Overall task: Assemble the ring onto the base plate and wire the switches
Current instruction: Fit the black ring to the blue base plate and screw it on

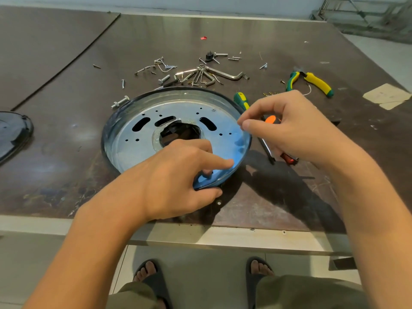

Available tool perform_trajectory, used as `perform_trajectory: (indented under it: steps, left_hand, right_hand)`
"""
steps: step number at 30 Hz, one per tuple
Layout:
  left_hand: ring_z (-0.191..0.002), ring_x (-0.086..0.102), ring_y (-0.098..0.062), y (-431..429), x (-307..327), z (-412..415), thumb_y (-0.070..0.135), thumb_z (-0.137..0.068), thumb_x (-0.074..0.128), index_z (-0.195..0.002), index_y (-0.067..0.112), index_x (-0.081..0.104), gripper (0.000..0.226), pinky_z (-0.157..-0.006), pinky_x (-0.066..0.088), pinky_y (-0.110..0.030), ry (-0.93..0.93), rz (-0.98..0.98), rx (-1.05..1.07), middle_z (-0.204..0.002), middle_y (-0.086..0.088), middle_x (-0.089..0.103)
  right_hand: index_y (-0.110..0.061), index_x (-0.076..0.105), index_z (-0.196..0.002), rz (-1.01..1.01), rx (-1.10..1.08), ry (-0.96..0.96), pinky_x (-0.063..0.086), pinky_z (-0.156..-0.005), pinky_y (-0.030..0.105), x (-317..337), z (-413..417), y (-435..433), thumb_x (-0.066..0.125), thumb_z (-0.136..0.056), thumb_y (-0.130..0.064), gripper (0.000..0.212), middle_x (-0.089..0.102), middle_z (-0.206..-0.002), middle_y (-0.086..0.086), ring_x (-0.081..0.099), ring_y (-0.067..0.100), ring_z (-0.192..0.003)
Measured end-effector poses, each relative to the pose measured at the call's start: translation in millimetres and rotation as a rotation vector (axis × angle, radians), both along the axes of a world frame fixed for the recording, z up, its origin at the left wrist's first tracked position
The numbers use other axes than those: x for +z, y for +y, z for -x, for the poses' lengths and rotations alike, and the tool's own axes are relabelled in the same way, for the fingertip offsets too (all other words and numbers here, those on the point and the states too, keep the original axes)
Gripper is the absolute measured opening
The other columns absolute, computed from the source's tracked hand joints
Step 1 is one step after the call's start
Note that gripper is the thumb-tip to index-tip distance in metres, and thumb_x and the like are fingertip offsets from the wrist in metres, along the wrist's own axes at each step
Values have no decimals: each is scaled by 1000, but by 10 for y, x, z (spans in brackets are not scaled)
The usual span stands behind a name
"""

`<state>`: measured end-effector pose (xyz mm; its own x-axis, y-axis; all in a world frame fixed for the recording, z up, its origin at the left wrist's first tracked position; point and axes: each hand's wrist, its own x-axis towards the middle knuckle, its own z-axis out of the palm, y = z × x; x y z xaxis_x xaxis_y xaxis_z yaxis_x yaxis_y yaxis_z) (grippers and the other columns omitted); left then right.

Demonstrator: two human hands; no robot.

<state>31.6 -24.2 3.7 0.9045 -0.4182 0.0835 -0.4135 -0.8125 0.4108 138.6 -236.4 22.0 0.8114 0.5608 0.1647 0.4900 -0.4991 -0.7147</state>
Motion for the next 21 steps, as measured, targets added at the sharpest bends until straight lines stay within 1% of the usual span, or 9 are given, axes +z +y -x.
perform_trajectory:
  steps: [3,5,9,12,15,17,19,20,21]
  left_hand:
    - [-82,54,-3,0,5,-3,42,-86,70,-136,37,56,53,-72,51,-29,21,0,-8,-92,15,54]
    - [-83,53,-3,0,15,1,44,-86,68,-137,38,55,53,-72,51,-31,39,-1,-13,-94,16,53]
    - [-85,56,-4,1,28,10,60,-85,60,-135,36,57,56,-72,53,-34,54,31,9,-100,15,53]
    - [-89,57,-5,-15,52,1,66,-85,58,-132,34,60,57,-75,53,-37,62,30,11,-102,15,54]
    - [-94,56,-5,-41,77,-5,70,-86,46,-127,35,64,57,-81,51,-37,59,35,34,-104,16,52]
    - [-94,55,-5,-79,92,-20,69,-92,32,-114,34,71,56,-88,46,-38,63,85,58,-101,13,55]
    - [-90,57,-6,-117,110,-55,64,-96,21,-102,27,73,64,-93,41,-41,76,112,106,-95,8,61]
    - [-87,59,-9,-137,116,-78,59,-99,25,-99,23,73,60,-90,43,-42,76,106,126,-92,5,65]
    - [-84,61,-12,-157,118,-101,52,-101,33,-97,21,73,51,-85,46,-44,65,90,134,-88,2,67]
  right_hand:
    - [-20,75,-88,18,9,40,38,-39,13,-26,34,38,69,-91,-18,7,58,-50,-20,48,2,-40]
    - [-21,75,-87,48,27,49,38,-40,14,-38,42,55,70,-91,-19,7,57,-48,-18,49,2,-40]
    - [-21,76,-88,41,42,94,41,-42,18,-68,51,90,69,-92,-21,8,64,-59,-6,49,3,-42]
    - [-19,75,-88,42,36,83,40,-42,15,-95,55,111,68,-93,-20,9,64,-59,-11,52,1,-43]
    - [-17,76,-92,81,50,35,42,-46,12,-123,46,141,69,-92,-20,7,70,-74,-5,54,-3,-47]
    - [-18,75,-95,102,70,8,42,-49,10,-151,44,172,70,-92,-19,7,70,-80,-2,55,-4,-51]
    - [-21,73,-101,112,87,10,41,-51,10,-177,44,196,70,-92,-21,10,69,-81,-2,55,-3,-52]
    - [-22,72,-103,114,89,11,41,-51,11,-186,40,201,69,-92,-21,12,70,-82,-2,55,-3,-51]
    - [-23,72,-105,112,88,14,41,-52,11,-197,41,199,68,-92,-21,14,70,-83,-3,55,-2,-51]
